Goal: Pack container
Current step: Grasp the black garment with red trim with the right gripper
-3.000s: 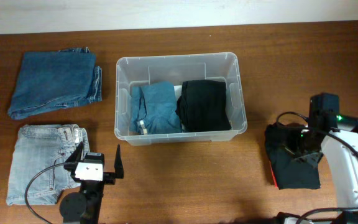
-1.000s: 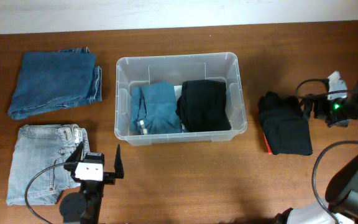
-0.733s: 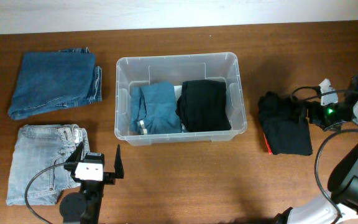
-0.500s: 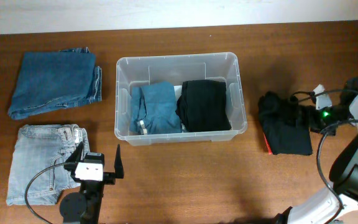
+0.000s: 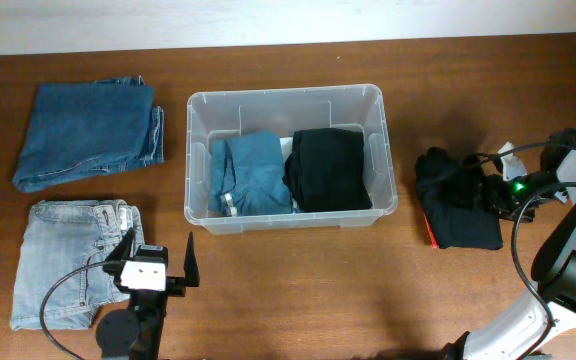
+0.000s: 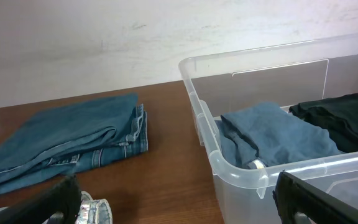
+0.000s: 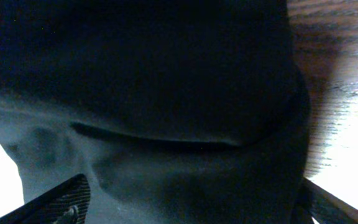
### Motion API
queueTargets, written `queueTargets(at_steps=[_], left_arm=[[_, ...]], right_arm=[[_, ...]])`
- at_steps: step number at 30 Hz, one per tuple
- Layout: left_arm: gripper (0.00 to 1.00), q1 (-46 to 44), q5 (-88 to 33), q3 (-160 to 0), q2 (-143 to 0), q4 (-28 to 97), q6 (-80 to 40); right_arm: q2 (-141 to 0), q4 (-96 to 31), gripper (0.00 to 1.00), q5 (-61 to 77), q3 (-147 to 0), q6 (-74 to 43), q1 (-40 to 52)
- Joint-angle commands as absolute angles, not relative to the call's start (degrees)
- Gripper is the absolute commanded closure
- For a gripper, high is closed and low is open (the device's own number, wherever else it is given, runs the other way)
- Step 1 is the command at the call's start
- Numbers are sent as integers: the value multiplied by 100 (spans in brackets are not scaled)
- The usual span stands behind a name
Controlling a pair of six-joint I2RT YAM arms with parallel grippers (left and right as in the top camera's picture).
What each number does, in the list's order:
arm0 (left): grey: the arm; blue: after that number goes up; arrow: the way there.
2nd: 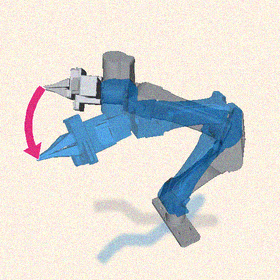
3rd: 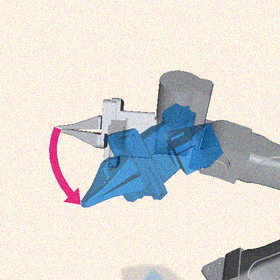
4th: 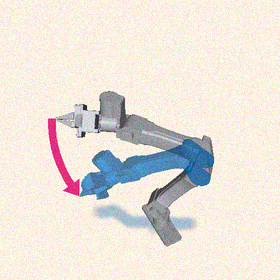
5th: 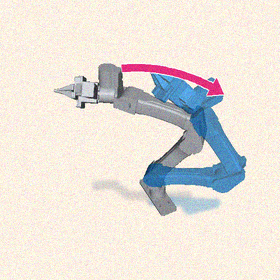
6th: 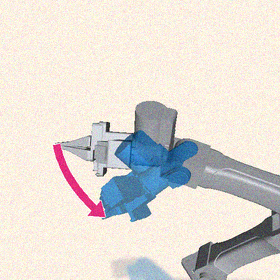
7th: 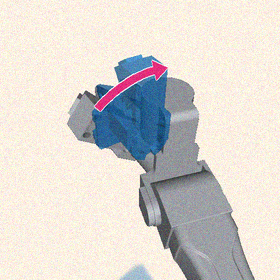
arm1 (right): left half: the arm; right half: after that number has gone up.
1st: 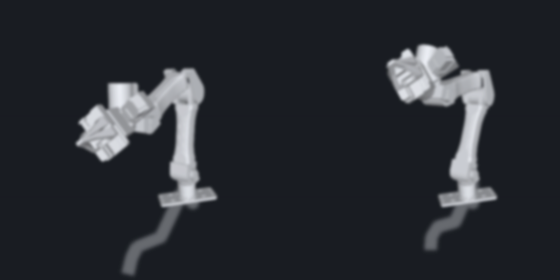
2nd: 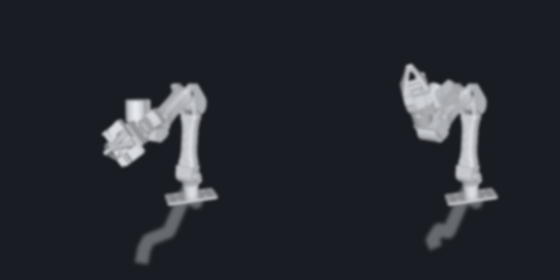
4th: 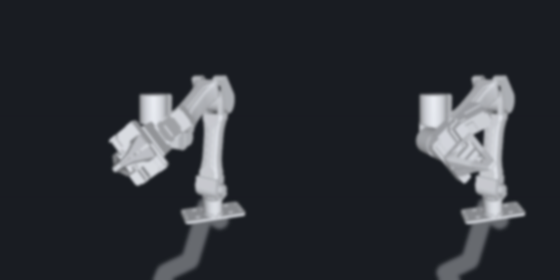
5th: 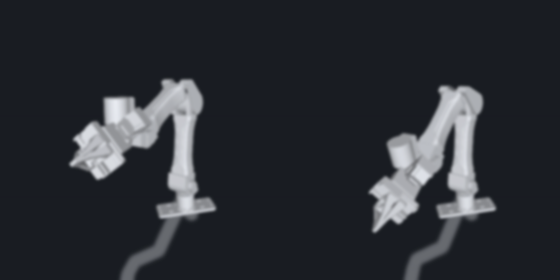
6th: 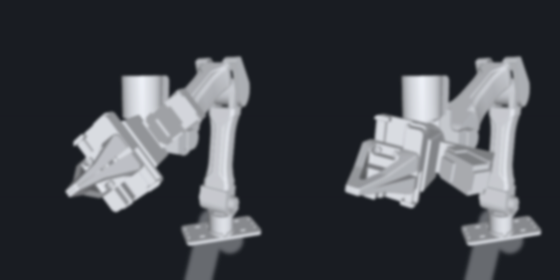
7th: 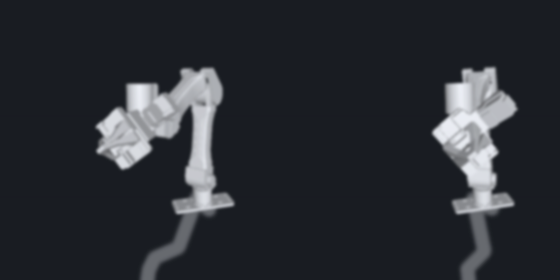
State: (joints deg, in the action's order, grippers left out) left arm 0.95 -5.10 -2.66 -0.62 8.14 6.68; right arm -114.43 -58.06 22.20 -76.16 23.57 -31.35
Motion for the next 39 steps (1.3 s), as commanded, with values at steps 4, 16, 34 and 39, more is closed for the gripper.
queueTargets(at_steps=[4,16,34,39], left_arm=[[0,123,-471,-228,-34,814,762],[1,123,-471,-228,-34,814,762],[1,123,-471,-228,-34,814,762],[1,123,-471,-228,-34,814,762]], right_arm=[[-11587,-5760,10,1782,-7572,2290,-2812],[-11587,-5415,29,1197,-7251,1876,-2550],[-11587,-5983,87,3006,-8189,1789,-2558],[-11587,-6206,91,3728,-8506,1789,-2639]])
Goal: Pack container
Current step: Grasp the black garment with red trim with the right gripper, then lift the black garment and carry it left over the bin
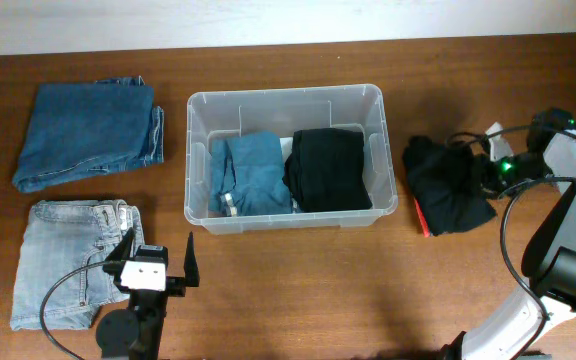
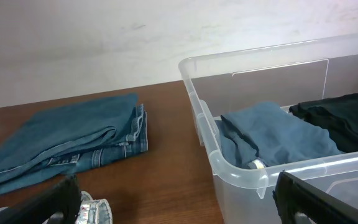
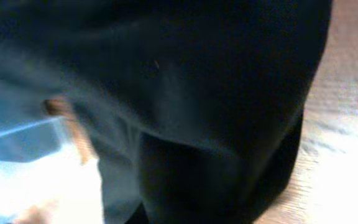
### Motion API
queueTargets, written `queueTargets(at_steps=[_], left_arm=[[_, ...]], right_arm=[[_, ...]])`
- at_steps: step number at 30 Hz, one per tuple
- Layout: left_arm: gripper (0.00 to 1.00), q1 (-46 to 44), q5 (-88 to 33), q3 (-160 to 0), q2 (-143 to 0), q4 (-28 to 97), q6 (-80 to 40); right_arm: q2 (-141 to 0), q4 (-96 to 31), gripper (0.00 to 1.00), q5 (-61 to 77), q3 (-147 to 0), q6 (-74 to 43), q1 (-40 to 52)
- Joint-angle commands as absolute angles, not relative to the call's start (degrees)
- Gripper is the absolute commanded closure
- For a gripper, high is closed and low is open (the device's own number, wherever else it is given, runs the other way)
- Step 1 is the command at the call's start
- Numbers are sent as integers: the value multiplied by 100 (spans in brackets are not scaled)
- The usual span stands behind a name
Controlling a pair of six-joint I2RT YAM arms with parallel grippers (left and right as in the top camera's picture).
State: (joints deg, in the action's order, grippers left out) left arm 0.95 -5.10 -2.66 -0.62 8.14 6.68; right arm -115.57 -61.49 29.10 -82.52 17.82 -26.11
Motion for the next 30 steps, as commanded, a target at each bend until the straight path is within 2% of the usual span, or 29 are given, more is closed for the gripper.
queueTargets(at_steps=[1,3,13,21,27,30], left_arm=[[1,123,-471,-228,-34,814,762],[1,123,-471,-228,-34,814,762],[1,123,-471,-228,-34,814,762],[1,123,-471,-228,-34,814,762],[1,123,-471,-228,-34,814,762],[1,123,-471,-228,-34,814,762]], right_arm=[[-11587,-6246,92,3946,-8554,1791,-2689],[-11587,-6316,96,4604,-8656,1791,-2871],[-11559,-6768,96,7231,-9170,1793,-3623],[-11244,-7832,96,7325,-10440,1815,-3474],[-10783,-8350,96,7325,-11410,1717,-2884],[-10532,-8425,96,7102,-11856,1251,-2392]])
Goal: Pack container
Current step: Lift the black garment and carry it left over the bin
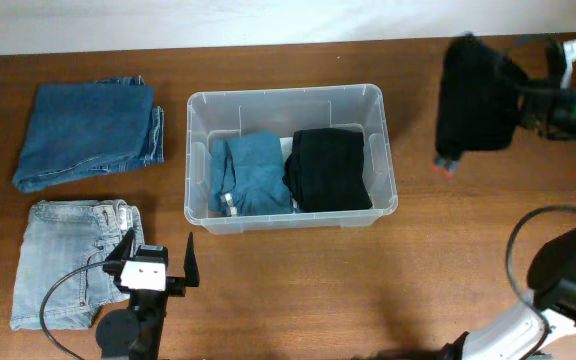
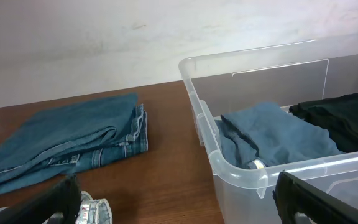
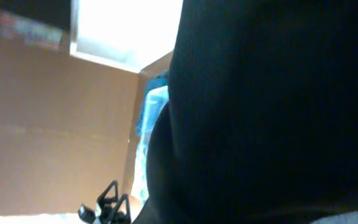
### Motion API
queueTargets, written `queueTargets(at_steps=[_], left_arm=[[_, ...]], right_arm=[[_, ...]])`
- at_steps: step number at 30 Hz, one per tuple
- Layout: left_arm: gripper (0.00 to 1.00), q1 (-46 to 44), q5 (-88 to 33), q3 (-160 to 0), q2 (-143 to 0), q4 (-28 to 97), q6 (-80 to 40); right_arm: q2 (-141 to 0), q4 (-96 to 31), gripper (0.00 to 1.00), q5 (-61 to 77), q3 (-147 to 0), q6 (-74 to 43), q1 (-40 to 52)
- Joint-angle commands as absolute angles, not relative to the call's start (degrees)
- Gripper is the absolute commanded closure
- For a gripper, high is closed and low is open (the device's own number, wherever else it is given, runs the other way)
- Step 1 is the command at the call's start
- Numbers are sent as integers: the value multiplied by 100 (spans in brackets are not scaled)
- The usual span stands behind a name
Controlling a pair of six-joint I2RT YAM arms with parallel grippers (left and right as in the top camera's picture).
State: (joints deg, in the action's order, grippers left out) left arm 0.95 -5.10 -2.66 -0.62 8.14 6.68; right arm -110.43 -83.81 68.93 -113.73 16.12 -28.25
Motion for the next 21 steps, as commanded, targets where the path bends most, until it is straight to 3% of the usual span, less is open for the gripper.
queueTargets(at_steps=[1,14,21], left_arm=[[1,123,-471,-228,-34,814,762],[1,123,-471,-228,-34,814,762],[1,123,-471,-228,-34,814,762]], right_arm=[[-10471,-8425,96,6934,-11981,1074,-2222],[-10291,-7900,96,2598,-12344,-1441,908],[-10582,-7048,96,2023,-12344,-2053,2193]])
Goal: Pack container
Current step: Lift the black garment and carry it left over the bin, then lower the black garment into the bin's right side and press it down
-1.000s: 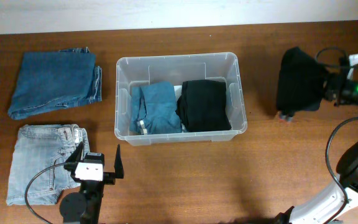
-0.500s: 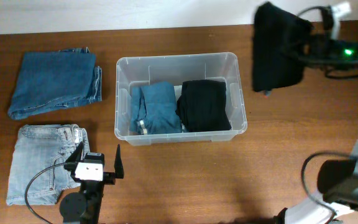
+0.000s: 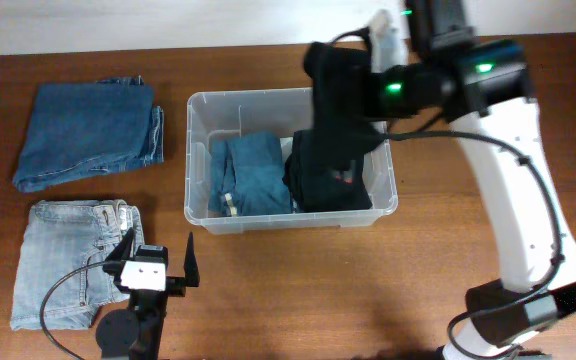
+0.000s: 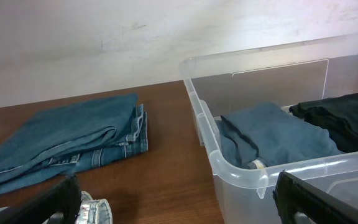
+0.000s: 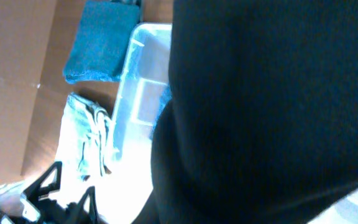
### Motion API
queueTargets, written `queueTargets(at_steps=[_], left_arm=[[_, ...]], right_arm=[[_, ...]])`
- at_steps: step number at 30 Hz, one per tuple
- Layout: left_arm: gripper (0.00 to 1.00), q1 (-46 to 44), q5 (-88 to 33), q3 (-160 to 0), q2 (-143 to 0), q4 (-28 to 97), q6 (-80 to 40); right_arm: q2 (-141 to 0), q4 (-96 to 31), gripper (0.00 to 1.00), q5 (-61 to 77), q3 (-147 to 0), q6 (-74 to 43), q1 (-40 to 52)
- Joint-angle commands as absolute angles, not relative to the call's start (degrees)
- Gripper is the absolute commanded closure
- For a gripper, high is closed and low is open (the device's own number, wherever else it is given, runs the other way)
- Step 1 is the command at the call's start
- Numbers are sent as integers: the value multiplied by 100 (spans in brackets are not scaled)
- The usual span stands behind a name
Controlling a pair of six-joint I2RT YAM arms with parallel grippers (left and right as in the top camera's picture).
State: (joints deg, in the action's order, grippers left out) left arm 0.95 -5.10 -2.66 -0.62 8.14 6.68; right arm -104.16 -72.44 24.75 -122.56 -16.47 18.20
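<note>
A clear plastic container point(image 3: 199, 103) stands mid-table and holds a folded blue garment point(image 3: 253, 172) on the left and a folded black one point(image 3: 330, 188) on the right. My right gripper point(image 3: 373, 86) is shut on another black garment point(image 3: 336, 95), which hangs over the container's right half. That garment point(image 5: 260, 112) fills the right wrist view and hides the fingers; the container point(image 5: 138, 78) shows below it. My left gripper point(image 3: 158, 256) is open with nothing in it, low near the front left, in front of the container point(image 4: 241, 168).
Folded dark blue jeans point(image 3: 88, 135) lie at the back left, also in the left wrist view as dark blue jeans point(image 4: 61, 140). Light blue jeans point(image 3: 68, 262) lie at the front left beside my left gripper. Bare brown table point(image 3: 448, 270) lies right of the container.
My right gripper held the black garment over the table's back right corner, right of the container. It now holds it over the container's right half. The left arm has not moved.
The black garment first lay on the table right of the container with my right gripper at it. Then it was bunched up and shifted. Then it hung from the gripper over the back right corner, and now hangs over the container.
</note>
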Motion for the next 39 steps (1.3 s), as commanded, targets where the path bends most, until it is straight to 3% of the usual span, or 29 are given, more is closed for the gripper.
queueTargets(at_steps=[1,12,22,36,39], left_arm=[[1,123,-471,-228,-34,814,762],[1,123,-471,-228,-34,814,762],[1,123,-471,-228,-34,814,762],[1,123,-471,-228,-34,814,762],[1,123,-471,-228,-34,814,762]], right_arm=[[-10665,-6921,96,2025,-12344,-2093,2327],[-11592,-6119,96,2110,-12344,-2259,3155],[-12335,-6396,96,2016,-12315,-2237,3028],[-12468,-7500,94,384,-12311,-2237,2510],[-12490,-7625,82,224,-12307,-2237,2423]])
